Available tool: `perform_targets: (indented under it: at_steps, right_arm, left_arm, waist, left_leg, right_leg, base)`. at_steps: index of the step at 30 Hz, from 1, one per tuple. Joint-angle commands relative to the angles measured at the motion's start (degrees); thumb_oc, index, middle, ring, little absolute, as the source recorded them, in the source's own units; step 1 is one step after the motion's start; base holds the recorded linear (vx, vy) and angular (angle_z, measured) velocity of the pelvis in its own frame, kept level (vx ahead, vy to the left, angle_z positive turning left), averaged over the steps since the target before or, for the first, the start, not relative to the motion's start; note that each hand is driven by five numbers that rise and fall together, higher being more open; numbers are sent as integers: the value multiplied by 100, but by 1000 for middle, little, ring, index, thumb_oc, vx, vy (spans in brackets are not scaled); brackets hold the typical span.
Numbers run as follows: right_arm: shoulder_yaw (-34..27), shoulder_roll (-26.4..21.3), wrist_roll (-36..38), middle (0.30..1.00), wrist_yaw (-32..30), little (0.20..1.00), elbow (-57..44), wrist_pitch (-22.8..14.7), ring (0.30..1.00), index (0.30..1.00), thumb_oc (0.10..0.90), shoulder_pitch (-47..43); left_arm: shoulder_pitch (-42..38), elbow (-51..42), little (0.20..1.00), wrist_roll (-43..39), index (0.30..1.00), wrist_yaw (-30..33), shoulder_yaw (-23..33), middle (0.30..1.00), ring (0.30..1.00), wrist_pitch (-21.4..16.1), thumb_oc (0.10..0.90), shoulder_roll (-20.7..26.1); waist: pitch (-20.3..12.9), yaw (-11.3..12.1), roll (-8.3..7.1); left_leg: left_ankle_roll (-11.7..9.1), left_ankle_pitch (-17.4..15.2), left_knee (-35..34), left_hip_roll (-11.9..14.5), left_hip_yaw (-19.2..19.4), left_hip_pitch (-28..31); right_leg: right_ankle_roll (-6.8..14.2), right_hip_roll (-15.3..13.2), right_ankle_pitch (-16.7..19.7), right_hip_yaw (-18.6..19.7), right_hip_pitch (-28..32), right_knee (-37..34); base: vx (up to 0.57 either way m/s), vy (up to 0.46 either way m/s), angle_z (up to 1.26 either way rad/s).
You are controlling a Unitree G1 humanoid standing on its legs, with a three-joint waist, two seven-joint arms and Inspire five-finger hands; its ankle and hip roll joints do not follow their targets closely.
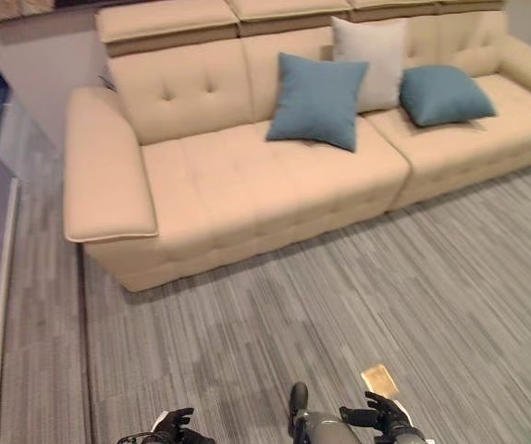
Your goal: Pick up all the scattered cushions and arrange them neatly on the sofa.
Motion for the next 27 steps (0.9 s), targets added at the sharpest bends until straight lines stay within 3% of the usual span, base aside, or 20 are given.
perform_targets:
  at_steps: [1, 3, 4, 7, 8, 11, 14, 16, 18, 21, 23, 26, 27]
  right_arm:
    - [159, -336, 184, 900, -129, 900, 28, -194, 900, 900, 800, 11]
    - [162, -323, 234, 900, -135, 900, 50, -187, 900, 900, 800, 0]
    - [196, -326, 280, 900, -136, 900, 58, -200, 900, 900, 800, -6]
    - [241, -317, 282, 900, -129, 900, 54, -227, 900, 900, 800, -5]
    - [249, -322, 276, 900, -140, 900, 48, -227, 900, 900, 800, -14]
    - [285, -350, 231, 900, -167, 900, 15, -236, 900, 900, 800, -25]
    - [278, -336, 216, 900, -138, 900, -31, -246, 900, 900, 800, -12]
    - [287, -303, 130, 900, -92, 900, -75, -247, 900, 900, 800, 31]
    - [281, -270, 45, 900, -67, 900, -78, -222, 900, 900, 800, 19]
    - [324, -233, -29, 900, -30, 900, -134, -183, 900, 900, 800, -109]
    - [309, -221, -29, 900, -16, 900, -180, -197, 900, 900, 800, -138]
    - [278, -232, -30, 900, -21, 900, -205, -186, 900, 900, 800, -161]
    - [288, -265, -74, 900, -33, 900, -204, -165, 900, 900, 800, -227]
  left_arm:
    - [-266, -223, 900, 6, 900, 52, -81, 900, 900, -240, 800, 96]
    - [-311, -239, 900, -5, 900, 64, -126, 900, 900, -228, 800, 92]
    - [-351, -250, 900, -4, 900, 86, -177, 900, 900, -232, 800, 92]
    - [-339, -247, 900, 10, 900, 79, -197, 900, 900, -221, 800, 99]
    - [-335, -240, 900, 20, 900, 80, -195, 900, 900, -221, 800, 99]
    - [-292, -219, 900, 53, 900, 78, -170, 900, 900, -226, 800, 113]
    - [-231, -189, 900, 48, 900, 71, -99, 900, 900, -227, 800, 130]
    - [-123, -167, 900, 43, 900, 35, -14, 900, 900, -202, 800, 132]
    - [-74, -146, 900, 55, 900, 21, 58, 900, 900, -184, 800, 142]
    - [-69, -124, 900, 14, 900, 31, 125, 900, 900, -143, 800, 198]
    - [-75, -112, 900, 6, 900, 29, 154, 900, 900, -145, 800, 228]
    - [-31, -95, 900, -14, 900, 26, 191, 900, 900, -157, 800, 235]
    - [-44, -26, 900, 43, 900, 8, 197, 900, 900, -150, 800, 227]
  waist:
    - [126, -51, -246]
    - [182, -24, -312]
    - [256, 47, -376]
    - [239, 137, -457]
    - [243, 168, -455]
    - [220, 307, -342]
    - [161, 339, -330]
    - [54, 397, -300]
    - [-1, 468, -269]
    - [131, 433, -182]
    - [176, 411, -98]
    - [128, 411, -41]
    - [94, 385, -15]
  left_leg:
    - [-146, 661, 1310, 530, -106, -960]
    - [-145, 777, 1764, 617, -56, -1221]
    - [-66, 603, 1814, 607, -20, -1585]
    - [62, 340, 1182, 307, -65, -1879]
    - [73, 334, 913, 210, -93, -1973]
    - [29, 752, 79, 28, -157, -2161]
    - [26, 766, -139, 7, -188, -1922]
    - [135, 665, -168, -68, -237, -1746]
    - [246, 592, -313, -78, -160, -1549]
    - [479, 505, -343, -89, -169, -1350]
    - [543, 458, -382, -64, -158, -1249]
    - [568, 349, -552, -53, -208, -1009]
    - [510, 249, -699, 9, -254, -833]
  right_leg:
    - [591, -90, -560, 86, 525, -249]
    - [462, -1, -683, 151, 691, -318]
    - [436, 25, -767, 211, 877, -391]
    - [500, 18, -840, 280, 1045, -470]
    - [515, 41, -881, 330, 1098, -470]
    - [554, 226, -994, 457, 1320, -476]
    - [580, 265, -1049, 534, 1400, -409]
    - [642, 235, -1180, 548, 1475, -156]
    - [748, 178, -1204, 500, 1423, 242]
    - [1165, -110, -728, 371, 762, 1615]
    - [1252, -253, -635, 195, 515, 2043]
    - [1088, -511, -784, -105, 454, 1652]
    - [1017, -741, -645, -146, 218, 854]
  base:
    - [140, -182, -3]
    - [183, -170, -19]
    - [217, -131, -18]
    - [196, -40, -11]
    - [195, 28, -24]
    - [175, 46, -42]
    - [138, 55, -54]
    - [203, 122, -71]
    - [157, 133, -33]
    - [67, 114, -31]
    - [79, 73, 0]
    - [222, -58, 2]
    - [288, -176, -13]
